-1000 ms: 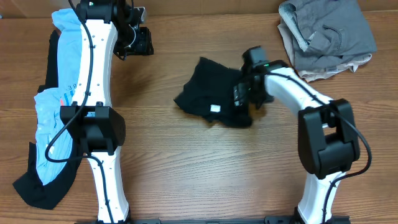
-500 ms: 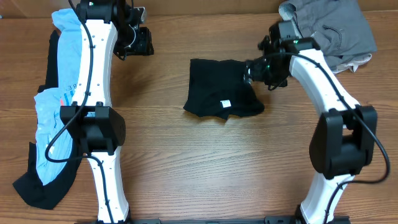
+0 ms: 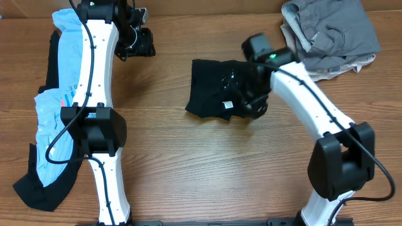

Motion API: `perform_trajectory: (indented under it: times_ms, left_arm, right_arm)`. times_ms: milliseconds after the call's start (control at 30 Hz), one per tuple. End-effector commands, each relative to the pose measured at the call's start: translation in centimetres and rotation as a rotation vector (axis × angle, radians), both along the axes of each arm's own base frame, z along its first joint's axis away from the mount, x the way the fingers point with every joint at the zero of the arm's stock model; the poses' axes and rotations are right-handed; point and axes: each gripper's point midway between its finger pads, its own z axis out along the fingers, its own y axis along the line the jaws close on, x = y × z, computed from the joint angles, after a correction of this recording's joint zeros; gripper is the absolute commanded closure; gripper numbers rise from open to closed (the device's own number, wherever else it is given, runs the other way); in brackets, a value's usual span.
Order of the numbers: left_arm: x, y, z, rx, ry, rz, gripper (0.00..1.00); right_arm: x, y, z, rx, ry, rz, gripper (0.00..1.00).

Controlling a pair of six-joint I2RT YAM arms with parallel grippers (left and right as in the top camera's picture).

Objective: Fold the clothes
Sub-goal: 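Grasp the folded black shirt's edge with the right gripper and lift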

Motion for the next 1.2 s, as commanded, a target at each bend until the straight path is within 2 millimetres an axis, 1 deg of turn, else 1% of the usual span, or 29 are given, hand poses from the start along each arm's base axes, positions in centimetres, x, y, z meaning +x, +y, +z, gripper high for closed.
perform_trajectory:
  times_ms: [0, 167, 267, 367, 400, 467, 567, 600, 767, 867, 900, 1000, 1033, 1067, 1133, 1167]
  left_arm:
    - [-0.1, 0.5, -0.3, 0.006, 0.010, -0.001, 0.51]
    - [-0.2, 0.5, -0.3, 0.006, 0.011, -0.001, 0.52]
    - [-0.2, 0.5, -0.4, 0.006, 0.014, -0.001, 0.52]
    - [-0.2, 0.5, -0.4, 0.006, 0.013, -0.001, 0.52]
    - [-0.2, 0.5, -0.4, 0.006, 0.013, -0.001, 0.52]
    - [-0.2, 0.5, -0.4, 0.006, 0.013, -0.001, 0.52]
    - [-0.2, 0.5, -0.4, 0.006, 0.014, -0.001, 0.52]
    - [-0.2, 0.5, -0.4, 0.006, 0.014, -0.001, 0.52]
    - [-0.2, 0.7, -0.4, 0.014, 0.011, 0.000, 0.51]
    - [-0.1, 1.4, -0.5, 0.054, 0.011, 0.011, 0.51]
    - [-0.1, 1.5, -0.6, 0.060, 0.011, 0.013, 0.51]
    - [-0.1, 1.5, -0.6, 0.060, 0.011, 0.012, 0.51]
    - [-0.1, 1.5, -0.6, 0.060, 0.010, 0.012, 0.51]
    - [-0.1, 1.5, -0.6, 0.060, 0.010, 0.012, 0.51]
    - [-0.1, 1.5, -0.6, 0.060, 0.009, 0.012, 0.51]
    - [0.0, 1.5, -0.5, 0.060, 0.007, 0.012, 0.52]
  right_arm:
    - [-0.2, -0.5, -1.7, -0.090, 0.055, -0.307, 0.00]
    - [0.6, 2.0, -3.0, -0.053, -0.011, -0.301, 0.00]
    - [0.1, 2.2, -4.2, -0.086, -0.010, -0.379, 0.00]
    - [-0.5, 2.8, -5.5, -0.091, -0.009, -0.409, 0.00]
    - [-0.5, 2.8, -5.6, -0.093, -0.013, -0.414, 0.00]
    - [0.4, 2.2, -6.0, -0.120, -0.070, -0.444, 0.02]
    - [1.5, 2.0, -6.5, -0.123, -0.130, -0.459, 0.04]
    - [2.0, 2.0, -7.0, -0.124, -0.143, -0.463, 0.05]
    - [2.1, 2.1, -8.9, -0.141, -0.124, -0.460, 0.06]
    - [2.7, 2.4, -10.2, -0.138, -0.133, -0.449, 0.11]
    - [3.0, 2.6, -10.3, -0.132, -0.140, -0.450, 0.12]
    - [4.0, 3.2, -11.0, -0.116, -0.184, -0.395, 0.18]
    - [4.2, 3.3, -11.3, -0.118, -0.189, -0.381, 0.22]
    - [4.3, 3.4, -11.5, -0.120, -0.201, -0.352, 0.38]
    - [4.6, 3.5, -11.4, -0.122, -0.222, -0.309, 0.59]
    - [4.8, 3.6, -11.3, -0.121, -0.236, -0.284, 0.66]
